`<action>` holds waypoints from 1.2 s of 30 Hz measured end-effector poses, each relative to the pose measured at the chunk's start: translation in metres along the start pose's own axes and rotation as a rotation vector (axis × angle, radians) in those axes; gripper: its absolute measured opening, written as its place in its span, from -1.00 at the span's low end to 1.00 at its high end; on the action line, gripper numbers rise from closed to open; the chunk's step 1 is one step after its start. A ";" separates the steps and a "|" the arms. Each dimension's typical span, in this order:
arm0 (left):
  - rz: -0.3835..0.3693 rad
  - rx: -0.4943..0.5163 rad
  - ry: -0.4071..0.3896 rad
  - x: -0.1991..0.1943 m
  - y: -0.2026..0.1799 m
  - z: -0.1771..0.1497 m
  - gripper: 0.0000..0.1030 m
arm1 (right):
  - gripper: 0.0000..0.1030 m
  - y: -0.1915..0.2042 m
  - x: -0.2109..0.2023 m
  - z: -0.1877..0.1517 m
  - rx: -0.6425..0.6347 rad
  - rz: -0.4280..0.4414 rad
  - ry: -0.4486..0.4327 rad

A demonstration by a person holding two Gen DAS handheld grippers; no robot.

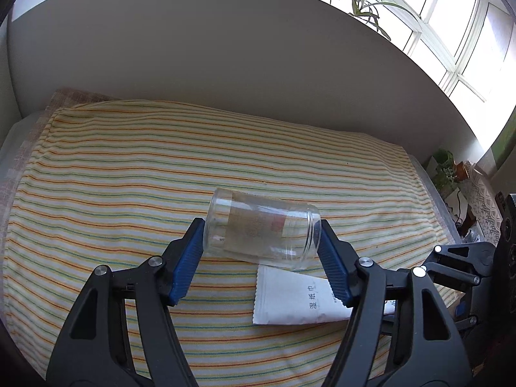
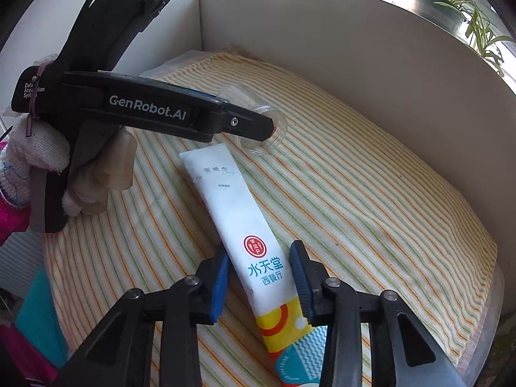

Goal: Collect trash
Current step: 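Close the left tool on the clear cup while the right tool grips the tube, then lift the cup and tube and carry them over the wastebasket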

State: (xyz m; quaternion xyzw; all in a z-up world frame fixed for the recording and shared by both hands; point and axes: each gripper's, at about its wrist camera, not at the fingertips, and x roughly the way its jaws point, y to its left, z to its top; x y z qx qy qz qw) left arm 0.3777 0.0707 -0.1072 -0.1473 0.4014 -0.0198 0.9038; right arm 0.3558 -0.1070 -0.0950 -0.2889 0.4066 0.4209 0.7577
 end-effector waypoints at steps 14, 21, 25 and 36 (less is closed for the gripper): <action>0.027 -0.023 -0.059 -0.039 0.020 -0.003 0.35 | -0.84 0.014 -0.017 -0.021 0.029 0.025 -0.003; 0.024 0.011 -0.083 -0.065 0.012 -0.017 0.35 | -0.87 0.014 -0.039 -0.040 0.136 0.042 -0.045; 0.016 0.028 -0.094 -0.084 0.006 -0.029 0.35 | -0.87 0.023 -0.051 -0.050 0.181 0.049 -0.072; 0.000 0.080 -0.131 -0.143 -0.013 -0.060 0.35 | -0.87 0.035 -0.087 -0.065 0.285 0.085 -0.116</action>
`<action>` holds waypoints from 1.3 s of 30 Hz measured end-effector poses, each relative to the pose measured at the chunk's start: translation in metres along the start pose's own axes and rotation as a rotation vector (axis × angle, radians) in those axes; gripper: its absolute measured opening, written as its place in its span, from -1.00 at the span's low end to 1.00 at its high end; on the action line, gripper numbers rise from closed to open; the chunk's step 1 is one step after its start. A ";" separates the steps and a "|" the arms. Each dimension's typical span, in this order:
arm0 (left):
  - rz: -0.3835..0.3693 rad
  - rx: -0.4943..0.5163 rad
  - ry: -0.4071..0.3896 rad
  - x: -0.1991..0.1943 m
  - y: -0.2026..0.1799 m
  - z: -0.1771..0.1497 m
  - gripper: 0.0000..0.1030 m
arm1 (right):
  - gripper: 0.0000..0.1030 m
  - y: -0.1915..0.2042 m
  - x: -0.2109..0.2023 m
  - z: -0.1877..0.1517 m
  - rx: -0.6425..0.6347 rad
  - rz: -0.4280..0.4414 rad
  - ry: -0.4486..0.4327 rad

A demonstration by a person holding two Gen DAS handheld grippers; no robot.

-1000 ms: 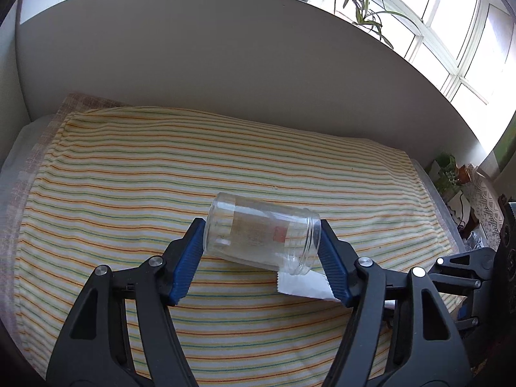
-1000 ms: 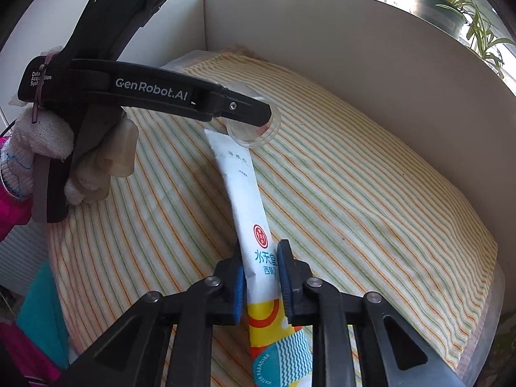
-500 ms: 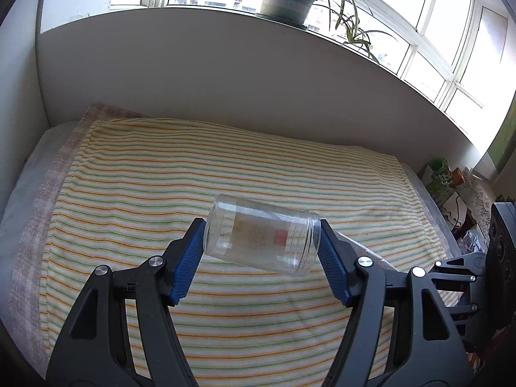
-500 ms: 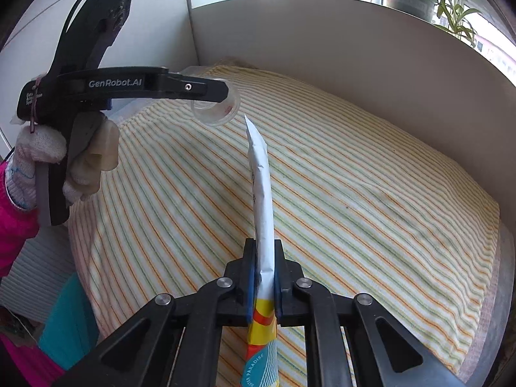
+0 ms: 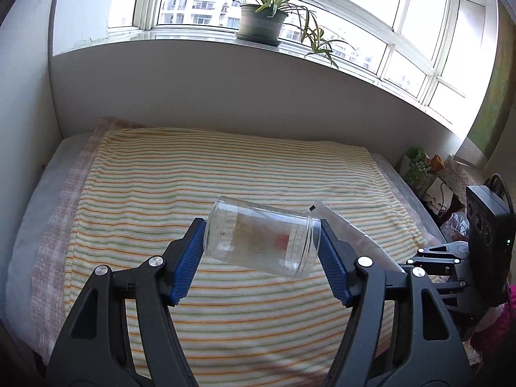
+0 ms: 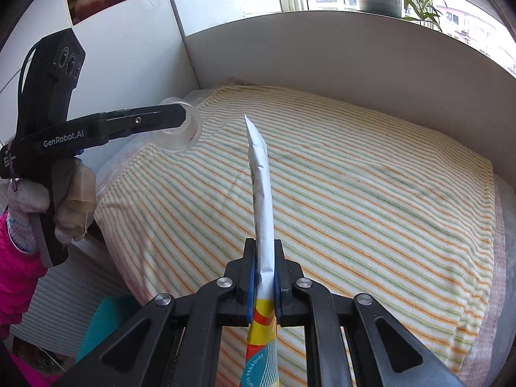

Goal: Collect trash
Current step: 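Lift the cup and tube and carry them over the wastebasket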

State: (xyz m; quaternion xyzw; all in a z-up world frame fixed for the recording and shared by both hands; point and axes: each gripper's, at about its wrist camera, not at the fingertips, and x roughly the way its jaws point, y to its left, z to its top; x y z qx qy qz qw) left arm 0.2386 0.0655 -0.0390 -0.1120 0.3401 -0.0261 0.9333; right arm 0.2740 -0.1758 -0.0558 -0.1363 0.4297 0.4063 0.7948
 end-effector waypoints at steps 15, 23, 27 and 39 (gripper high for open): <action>-0.001 0.066 -0.011 -0.063 -0.038 -0.068 0.35 | -0.87 0.043 -0.033 -0.045 0.058 0.039 -0.044; -0.010 0.047 0.018 -0.079 -0.047 -0.113 0.35 | -0.87 0.060 -0.043 -0.076 0.081 0.066 -0.056; -0.014 0.040 0.038 -0.081 -0.050 -0.131 0.35 | -0.87 0.066 -0.043 -0.091 0.089 0.071 -0.055; -0.033 0.020 0.088 -0.083 -0.064 -0.182 0.35 | -0.87 0.073 -0.037 -0.125 0.137 0.110 -0.027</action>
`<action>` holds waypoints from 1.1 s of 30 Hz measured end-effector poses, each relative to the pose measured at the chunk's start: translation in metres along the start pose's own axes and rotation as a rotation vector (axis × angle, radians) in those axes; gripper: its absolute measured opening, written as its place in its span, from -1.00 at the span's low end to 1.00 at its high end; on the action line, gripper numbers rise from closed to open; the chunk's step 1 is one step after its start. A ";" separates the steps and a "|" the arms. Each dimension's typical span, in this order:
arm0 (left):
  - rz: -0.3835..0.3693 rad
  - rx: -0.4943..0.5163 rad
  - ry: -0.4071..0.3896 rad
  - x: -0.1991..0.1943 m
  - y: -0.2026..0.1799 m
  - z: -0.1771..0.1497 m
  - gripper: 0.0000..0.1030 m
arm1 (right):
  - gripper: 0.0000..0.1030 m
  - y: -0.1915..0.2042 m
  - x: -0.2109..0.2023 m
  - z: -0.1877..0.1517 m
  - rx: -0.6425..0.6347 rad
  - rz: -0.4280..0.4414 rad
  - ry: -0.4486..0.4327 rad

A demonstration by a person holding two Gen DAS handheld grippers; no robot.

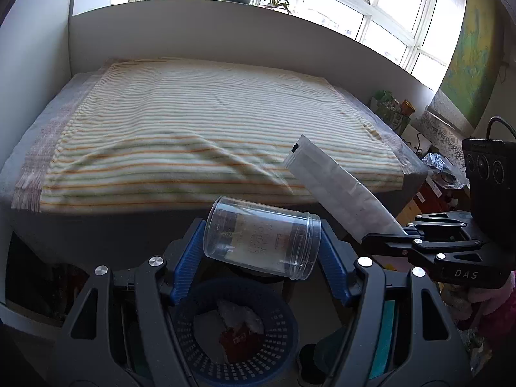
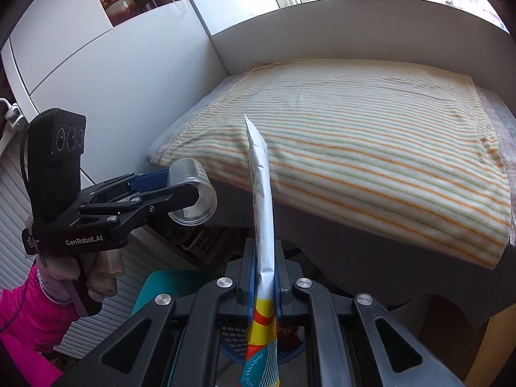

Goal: Collect trash
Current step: 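Lift the cup and tube and carry them over the wastebasket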

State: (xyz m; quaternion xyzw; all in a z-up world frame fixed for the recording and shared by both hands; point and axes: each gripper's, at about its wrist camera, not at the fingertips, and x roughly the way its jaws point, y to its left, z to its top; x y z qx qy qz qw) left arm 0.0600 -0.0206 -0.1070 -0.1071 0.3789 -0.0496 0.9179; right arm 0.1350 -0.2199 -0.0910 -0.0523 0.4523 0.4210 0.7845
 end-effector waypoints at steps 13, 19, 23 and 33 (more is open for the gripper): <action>-0.020 -0.038 0.072 0.013 0.002 -0.038 0.35 | -0.87 0.004 0.029 -0.029 0.066 0.046 0.051; -0.020 -0.054 0.130 0.028 0.006 -0.059 0.35 | -0.87 0.007 0.043 -0.048 0.094 0.054 0.077; -0.019 -0.069 0.171 0.038 0.009 -0.073 0.35 | -0.87 0.007 0.058 -0.056 0.113 0.054 0.098; -0.009 -0.117 0.244 0.061 0.020 -0.103 0.35 | -0.86 0.001 0.087 -0.076 0.169 0.061 0.143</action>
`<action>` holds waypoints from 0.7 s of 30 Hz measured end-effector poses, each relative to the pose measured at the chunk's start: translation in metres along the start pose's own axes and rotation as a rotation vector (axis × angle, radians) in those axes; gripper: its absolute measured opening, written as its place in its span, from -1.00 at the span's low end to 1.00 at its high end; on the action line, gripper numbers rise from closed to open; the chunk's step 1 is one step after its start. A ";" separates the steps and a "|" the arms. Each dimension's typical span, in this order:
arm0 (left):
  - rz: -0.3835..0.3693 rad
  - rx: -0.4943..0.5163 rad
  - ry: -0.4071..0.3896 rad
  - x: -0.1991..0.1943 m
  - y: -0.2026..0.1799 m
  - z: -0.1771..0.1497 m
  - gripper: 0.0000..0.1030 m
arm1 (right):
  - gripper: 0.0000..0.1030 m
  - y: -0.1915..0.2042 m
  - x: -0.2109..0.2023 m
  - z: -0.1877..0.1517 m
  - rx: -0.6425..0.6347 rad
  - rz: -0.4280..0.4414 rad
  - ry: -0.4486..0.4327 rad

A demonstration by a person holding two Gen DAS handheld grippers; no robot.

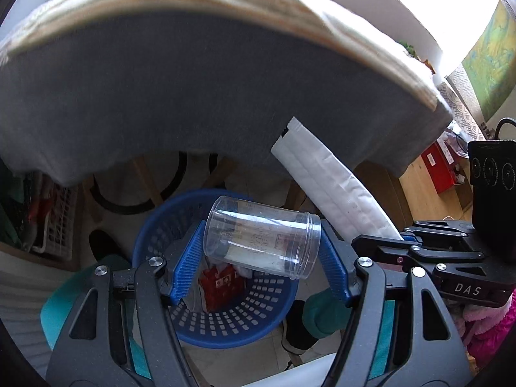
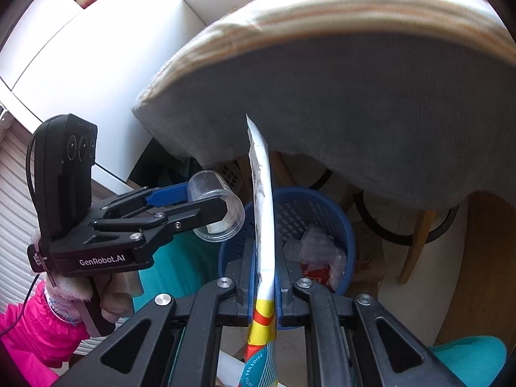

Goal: Collect trash
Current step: 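Lift the cup and tube and carry them over the wastebasket, then open both tools to drop the cup and tube into the wastebasket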

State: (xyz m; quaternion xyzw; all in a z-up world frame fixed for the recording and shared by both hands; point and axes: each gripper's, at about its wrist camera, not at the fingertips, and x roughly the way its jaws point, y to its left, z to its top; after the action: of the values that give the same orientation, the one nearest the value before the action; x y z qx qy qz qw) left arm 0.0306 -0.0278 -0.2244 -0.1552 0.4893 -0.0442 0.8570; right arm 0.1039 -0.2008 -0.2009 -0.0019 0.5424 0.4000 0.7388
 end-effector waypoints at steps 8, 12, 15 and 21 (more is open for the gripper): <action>0.018 -0.018 0.047 0.020 0.010 -0.007 0.35 | -0.80 -0.011 0.020 -0.004 0.038 -0.008 0.027; 0.034 -0.021 0.059 0.031 0.014 -0.010 0.35 | -0.80 -0.015 0.029 -0.007 0.043 -0.013 0.037; 0.038 -0.029 0.072 0.038 0.017 -0.014 0.35 | -0.80 -0.018 0.037 -0.008 0.051 -0.023 0.039; 0.064 -0.024 0.112 0.051 0.016 -0.020 0.35 | -0.64 -0.025 0.046 -0.013 0.081 -0.021 0.036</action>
State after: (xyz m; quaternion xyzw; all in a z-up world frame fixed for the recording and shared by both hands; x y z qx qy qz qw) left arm 0.0392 -0.0289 -0.2811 -0.1471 0.5418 -0.0193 0.8273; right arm 0.1127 -0.1961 -0.2536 0.0154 0.5712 0.3698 0.7326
